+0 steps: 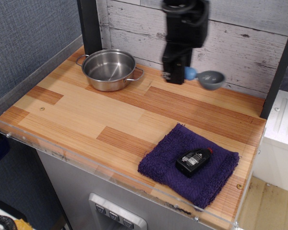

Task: Place the spatula near the dark purple napkin

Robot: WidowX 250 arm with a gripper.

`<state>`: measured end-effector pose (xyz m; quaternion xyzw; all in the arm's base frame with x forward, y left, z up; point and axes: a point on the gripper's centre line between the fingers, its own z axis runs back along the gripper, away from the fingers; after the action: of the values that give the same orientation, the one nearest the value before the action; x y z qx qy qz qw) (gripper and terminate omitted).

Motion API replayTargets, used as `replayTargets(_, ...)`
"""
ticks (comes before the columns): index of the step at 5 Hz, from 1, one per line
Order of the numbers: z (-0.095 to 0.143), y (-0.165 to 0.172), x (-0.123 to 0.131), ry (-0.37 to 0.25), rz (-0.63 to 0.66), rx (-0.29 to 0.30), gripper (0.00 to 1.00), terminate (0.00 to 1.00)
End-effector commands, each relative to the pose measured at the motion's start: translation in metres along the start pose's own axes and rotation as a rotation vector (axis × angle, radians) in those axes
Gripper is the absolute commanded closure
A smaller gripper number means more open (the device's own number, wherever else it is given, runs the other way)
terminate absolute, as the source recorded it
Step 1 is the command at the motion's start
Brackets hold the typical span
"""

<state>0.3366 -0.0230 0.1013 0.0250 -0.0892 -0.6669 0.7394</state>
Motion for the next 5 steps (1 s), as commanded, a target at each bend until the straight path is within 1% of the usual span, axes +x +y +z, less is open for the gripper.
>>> replayTargets(1, 0.025, -0.019, -0.048, 0.023, -0.086, 0.047, 1.0, 0.0)
replayTargets(2, 0.016, -0.038, -0.069, 0.047, -0.144, 0.013, 1.0, 0.0)
replayTargets(3, 0.004, -0.066, -0.088, 0.053, -0.173, -0.045, 1.0, 0.0)
replayTargets(4, -0.002, -0.082, -0.101, 0.055, -0.189, -0.04, 1.0, 0.0)
replayTargets(5, -0.012, -0.09, -0.106, 0.077, -0.21, -0.028, 1.0, 0.0)
